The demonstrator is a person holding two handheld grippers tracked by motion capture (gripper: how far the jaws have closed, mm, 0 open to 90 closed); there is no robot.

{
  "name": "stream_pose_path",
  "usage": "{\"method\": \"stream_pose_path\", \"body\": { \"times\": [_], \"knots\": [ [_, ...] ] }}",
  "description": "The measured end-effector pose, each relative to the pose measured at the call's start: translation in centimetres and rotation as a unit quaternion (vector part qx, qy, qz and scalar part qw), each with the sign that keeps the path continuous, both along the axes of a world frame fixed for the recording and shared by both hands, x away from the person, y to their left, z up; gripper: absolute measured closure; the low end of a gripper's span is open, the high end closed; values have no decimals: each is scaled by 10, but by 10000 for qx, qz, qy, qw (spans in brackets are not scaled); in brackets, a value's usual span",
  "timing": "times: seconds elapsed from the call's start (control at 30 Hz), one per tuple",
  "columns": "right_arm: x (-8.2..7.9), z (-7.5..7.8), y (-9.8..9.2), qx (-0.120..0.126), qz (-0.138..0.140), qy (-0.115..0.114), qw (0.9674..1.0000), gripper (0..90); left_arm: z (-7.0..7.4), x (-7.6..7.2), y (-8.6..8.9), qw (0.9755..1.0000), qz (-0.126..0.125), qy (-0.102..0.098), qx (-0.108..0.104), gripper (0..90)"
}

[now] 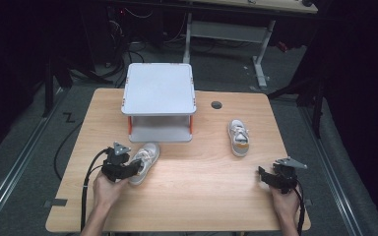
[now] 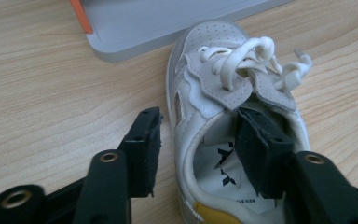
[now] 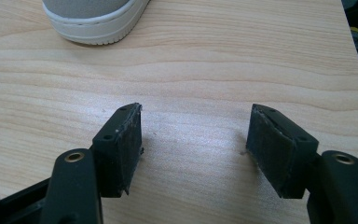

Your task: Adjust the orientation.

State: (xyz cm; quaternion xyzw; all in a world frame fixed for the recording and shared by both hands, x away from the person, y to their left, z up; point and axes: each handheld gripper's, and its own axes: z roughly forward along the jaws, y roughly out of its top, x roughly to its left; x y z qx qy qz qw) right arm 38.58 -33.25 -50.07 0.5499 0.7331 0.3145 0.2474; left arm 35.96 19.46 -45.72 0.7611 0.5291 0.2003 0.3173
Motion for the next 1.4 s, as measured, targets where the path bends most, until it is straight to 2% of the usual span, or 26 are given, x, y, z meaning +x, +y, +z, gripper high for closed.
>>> {"method": "stream_pose_path", "body": {
  "times": [0.13, 0.3, 0.43, 0.47, 0.53, 0.8, 1.03, 1.2, 1.4],
  "knots": [
    [0, 0, 0, -1, 0, 0, 10000, 357, -1, 2, 1, 10000, 2, -30, -88, 613],
    [0, 0, 0, 0, 0, 0, 10000, 356, -1, 2, 1, 10000, 17, -54, -36, 652],
    [0, 0, 0, 1, -1, 0, 10000, 356, 1, -1, 1, 9997, 116, -185, 143, 724],
    [0, 0, 0, 0, 0, 0, 10000, 356, 1, -1, 2, 9996, 103, -196, 155, 767],
    [0, 0, 0, -1, 1, 0, 10000, 355, 1, -2, 2, 9996, 134, -192, 168, 799],
    [0, 0, 0, -1, -2, 1, 10000, 354, 2, -2, 1, 9992, 216, -240, 214, 837],
    [0, 0, 0, 2, 1, 1, 10000, 353, 12, -4, -5, 9994, 152, -285, 82, 841],
    [0, 0, 0, 3, 1, 3, 10000, 353, 19, -5, -15, 9995, 50, -316, 42, 841],
    [0, 0, 0, 2, 3, 4, 10000, 352, 25, -3, -42, 9994, -188, -283, 56, 841]
  ]
}}
